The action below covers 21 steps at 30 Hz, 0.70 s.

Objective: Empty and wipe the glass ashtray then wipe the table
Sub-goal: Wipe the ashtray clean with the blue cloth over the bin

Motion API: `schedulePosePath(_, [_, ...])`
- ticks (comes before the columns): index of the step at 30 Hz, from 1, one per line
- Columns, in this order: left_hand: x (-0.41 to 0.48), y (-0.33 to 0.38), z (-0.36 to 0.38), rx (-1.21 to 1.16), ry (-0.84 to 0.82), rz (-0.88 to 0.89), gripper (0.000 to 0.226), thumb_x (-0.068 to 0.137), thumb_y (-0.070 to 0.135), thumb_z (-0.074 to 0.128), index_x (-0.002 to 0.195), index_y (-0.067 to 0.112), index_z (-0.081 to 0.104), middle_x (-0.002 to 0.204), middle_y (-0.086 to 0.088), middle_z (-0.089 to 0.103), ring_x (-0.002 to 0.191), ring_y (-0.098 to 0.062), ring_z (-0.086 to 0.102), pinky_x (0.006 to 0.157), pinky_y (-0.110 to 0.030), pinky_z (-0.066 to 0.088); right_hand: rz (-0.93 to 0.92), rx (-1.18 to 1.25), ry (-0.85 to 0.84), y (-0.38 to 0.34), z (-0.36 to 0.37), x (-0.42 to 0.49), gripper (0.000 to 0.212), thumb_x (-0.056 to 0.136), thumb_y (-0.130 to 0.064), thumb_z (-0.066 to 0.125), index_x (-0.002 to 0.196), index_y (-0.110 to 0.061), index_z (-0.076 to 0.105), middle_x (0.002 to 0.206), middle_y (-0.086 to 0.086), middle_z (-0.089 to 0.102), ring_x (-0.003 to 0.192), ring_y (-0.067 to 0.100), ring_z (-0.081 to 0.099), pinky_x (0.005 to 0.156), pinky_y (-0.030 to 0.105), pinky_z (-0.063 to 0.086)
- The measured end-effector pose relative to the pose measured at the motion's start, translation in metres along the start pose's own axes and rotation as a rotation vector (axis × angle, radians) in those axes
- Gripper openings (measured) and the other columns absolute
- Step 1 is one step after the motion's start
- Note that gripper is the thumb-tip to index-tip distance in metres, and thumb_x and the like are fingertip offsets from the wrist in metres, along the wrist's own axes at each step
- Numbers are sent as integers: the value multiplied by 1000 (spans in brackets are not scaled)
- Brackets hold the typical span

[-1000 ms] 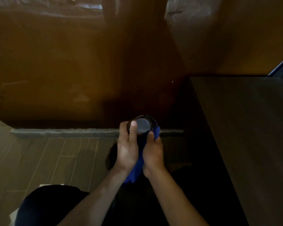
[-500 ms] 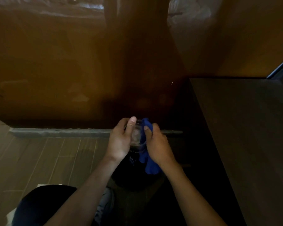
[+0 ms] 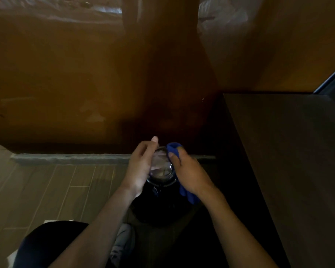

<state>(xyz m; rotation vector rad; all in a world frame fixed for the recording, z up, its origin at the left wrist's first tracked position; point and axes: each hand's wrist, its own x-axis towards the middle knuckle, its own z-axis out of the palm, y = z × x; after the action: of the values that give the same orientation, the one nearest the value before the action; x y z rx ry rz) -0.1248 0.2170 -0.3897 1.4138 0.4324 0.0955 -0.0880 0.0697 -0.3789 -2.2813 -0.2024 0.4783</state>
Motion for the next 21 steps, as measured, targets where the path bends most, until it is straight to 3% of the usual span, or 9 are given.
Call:
schedulePosePath(2, [2,0,-1,85,-41,28,38,102,54,57,100,22,78,101,-13,79,98,-33,77,99,-58,58,-20,-20,-27,-8,-1,-1,28,108,-49,31,115,-29,49,89,2,67,78,20,68,66,42,55])
schedulePosePath(4, [1,-3,1,142,-15,70,40,104,51,56,97,18,78,92,-7,80,91,-26,78,89,-47,61,29,19,-14,-12,5,-2,27,109,-47,31,113,-28,50,90,1,67,78,18,68,62,34,52])
schedulePosePath(7, [-6,-5,7,166,137,188,38,105,46,54,96,15,75,80,5,76,76,-8,73,71,-22,54,135,213,126,-13,24,-6,31,108,-48,34,110,-26,55,91,0,69,81,16,69,78,41,59])
schedulePosePath(11, [-12,-12,14,-9,354,215,42,107,48,48,108,16,74,95,-1,78,92,-13,75,81,-27,61,381,799,242,-26,66,-20,20,108,-37,41,109,-28,58,99,-1,71,90,14,71,87,37,58])
schedulePosePath(13, [-13,-15,15,-23,360,228,50,107,50,42,119,11,71,104,-4,77,97,-13,75,84,-28,61,437,919,252,-29,75,-23,18,108,-36,41,111,-29,58,104,0,71,95,16,71,92,41,58])
schedulePosePath(15, [-11,-18,11,-99,296,178,50,110,48,39,124,10,67,111,-10,76,103,-18,75,89,-32,60,378,759,240,-29,65,-20,24,109,-35,40,118,-22,57,107,2,70,98,18,69,90,39,56])
schedulePosePath(17, [-8,-13,1,-276,155,42,58,110,52,40,130,3,64,121,-22,73,115,-30,72,97,-44,57,219,404,201,-27,43,-14,33,110,-34,36,128,-11,53,108,6,68,97,23,67,76,33,52])
schedulePosePath(19, [-6,-4,-13,-334,32,-73,67,107,59,42,130,0,64,122,-25,74,114,-36,72,93,-47,57,88,77,115,-26,19,-8,34,111,-36,32,132,-13,46,101,8,69,87,26,68,64,36,50])
schedulePosePath(21, [-6,4,-20,-215,-47,-125,63,105,61,42,126,7,67,114,-18,79,102,-33,77,82,-44,60,-2,-171,-8,-28,3,-5,35,110,-39,30,136,-17,43,94,10,69,77,26,65,59,36,43])
